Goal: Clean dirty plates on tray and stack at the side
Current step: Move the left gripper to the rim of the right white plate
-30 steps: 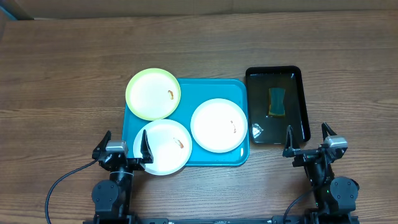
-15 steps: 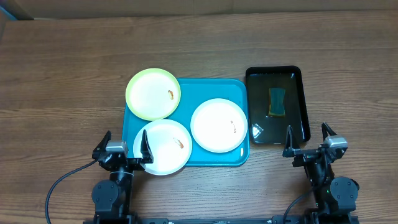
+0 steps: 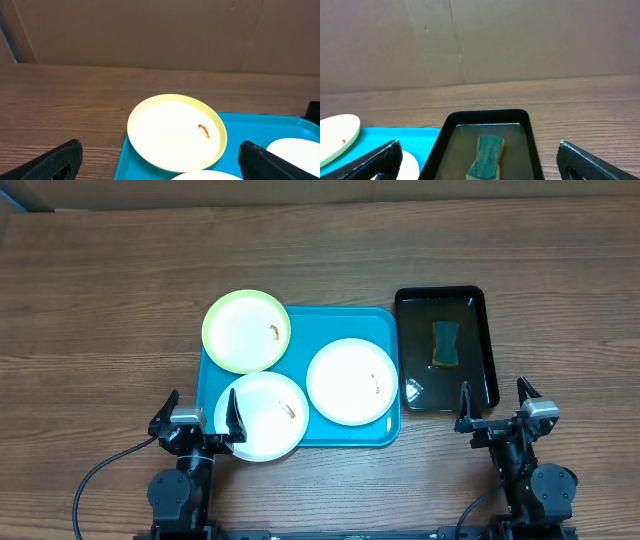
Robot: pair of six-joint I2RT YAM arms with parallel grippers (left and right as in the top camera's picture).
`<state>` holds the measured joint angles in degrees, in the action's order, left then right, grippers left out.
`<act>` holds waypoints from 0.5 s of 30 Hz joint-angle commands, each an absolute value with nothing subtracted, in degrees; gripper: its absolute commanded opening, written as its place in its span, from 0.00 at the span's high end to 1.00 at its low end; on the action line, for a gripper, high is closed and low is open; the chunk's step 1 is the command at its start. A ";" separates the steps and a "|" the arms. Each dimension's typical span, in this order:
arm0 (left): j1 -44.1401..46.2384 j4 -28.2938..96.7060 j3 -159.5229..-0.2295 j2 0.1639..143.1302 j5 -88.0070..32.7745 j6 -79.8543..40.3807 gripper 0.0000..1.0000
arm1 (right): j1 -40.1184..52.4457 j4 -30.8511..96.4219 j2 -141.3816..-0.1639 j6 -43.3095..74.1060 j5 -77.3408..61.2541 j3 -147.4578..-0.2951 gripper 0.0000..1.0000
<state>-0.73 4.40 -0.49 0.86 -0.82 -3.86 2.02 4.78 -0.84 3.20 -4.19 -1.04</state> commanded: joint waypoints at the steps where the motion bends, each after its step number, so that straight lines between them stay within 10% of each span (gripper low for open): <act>1: -0.71 4.29 -0.27 0.27 -1.06 -3.16 0.00 | 2.35 4.49 -0.16 3.42 -3.66 -0.47 0.00; 15: -0.71 9.58 -10.76 2.48 -12.40 -14.57 0.00 | 2.35 4.47 -0.19 3.44 -3.66 -0.47 0.00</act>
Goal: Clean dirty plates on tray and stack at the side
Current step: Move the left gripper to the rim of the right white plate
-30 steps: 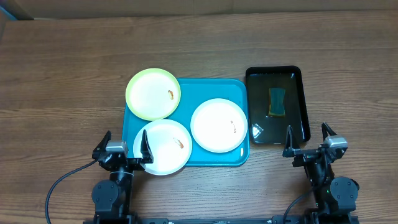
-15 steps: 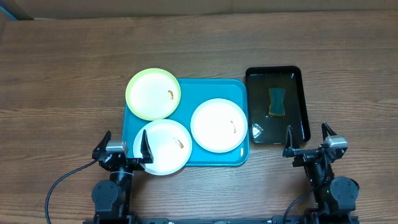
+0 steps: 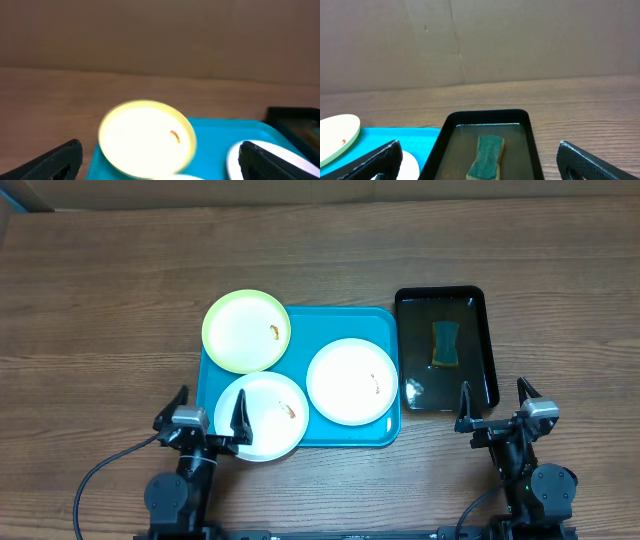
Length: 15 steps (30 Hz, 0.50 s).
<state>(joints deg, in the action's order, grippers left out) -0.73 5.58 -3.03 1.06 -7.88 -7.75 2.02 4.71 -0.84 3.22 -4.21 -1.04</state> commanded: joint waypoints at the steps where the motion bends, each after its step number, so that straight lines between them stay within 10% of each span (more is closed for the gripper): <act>1: -0.71 12.49 -13.87 3.81 -12.93 -14.92 0.00 | 2.35 4.49 -0.16 3.42 -3.66 -0.47 0.00; 15: -0.64 72.86 -81.47 66.15 -27.42 -11.51 0.00 | 2.35 4.47 -0.16 3.42 -3.66 -0.47 0.00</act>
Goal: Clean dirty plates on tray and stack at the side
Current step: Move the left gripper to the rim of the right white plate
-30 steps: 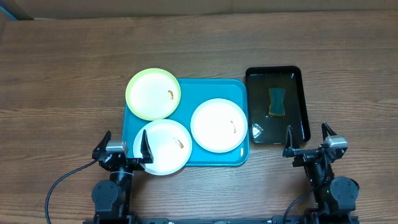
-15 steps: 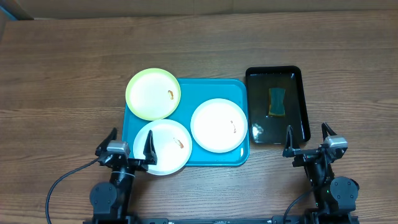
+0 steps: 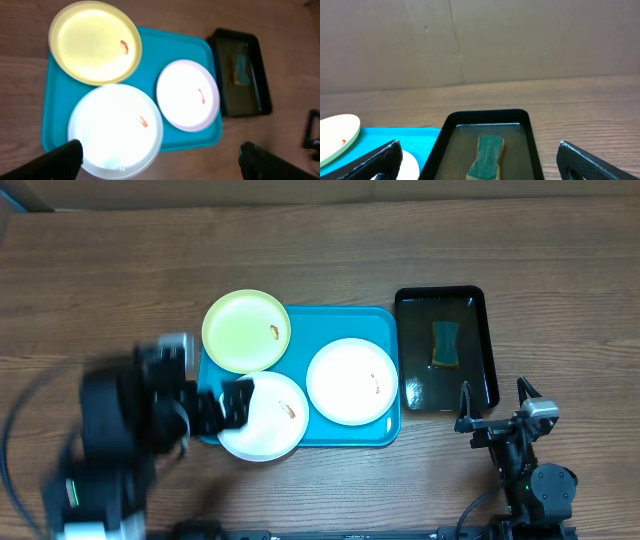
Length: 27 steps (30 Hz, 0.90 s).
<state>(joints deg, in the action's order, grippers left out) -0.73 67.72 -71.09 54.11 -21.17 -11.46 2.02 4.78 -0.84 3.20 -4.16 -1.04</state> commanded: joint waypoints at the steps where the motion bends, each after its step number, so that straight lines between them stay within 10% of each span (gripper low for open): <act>1: -0.64 75.55 -84.64 70.02 -29.32 -12.14 0.00 | 2.35 4.49 -0.16 3.42 -3.66 -0.47 0.00; 15: 12.58 76.66 -84.51 95.72 -27.05 -12.10 0.21 | 2.35 4.49 -0.19 3.42 -3.66 -0.47 0.00; 21: 16.56 71.96 -84.51 98.65 -26.55 -12.43 0.20 | 2.35 4.49 -0.16 3.42 -3.66 -0.47 0.00; 24: 17.34 70.59 -84.51 99.26 -26.30 -12.36 0.01 | 2.35 4.47 -0.16 3.42 -3.66 -0.47 0.00; 27: 17.39 70.22 -84.47 99.57 -24.99 -12.27 0.22 | 2.35 4.47 -0.16 3.42 -3.66 -0.47 0.00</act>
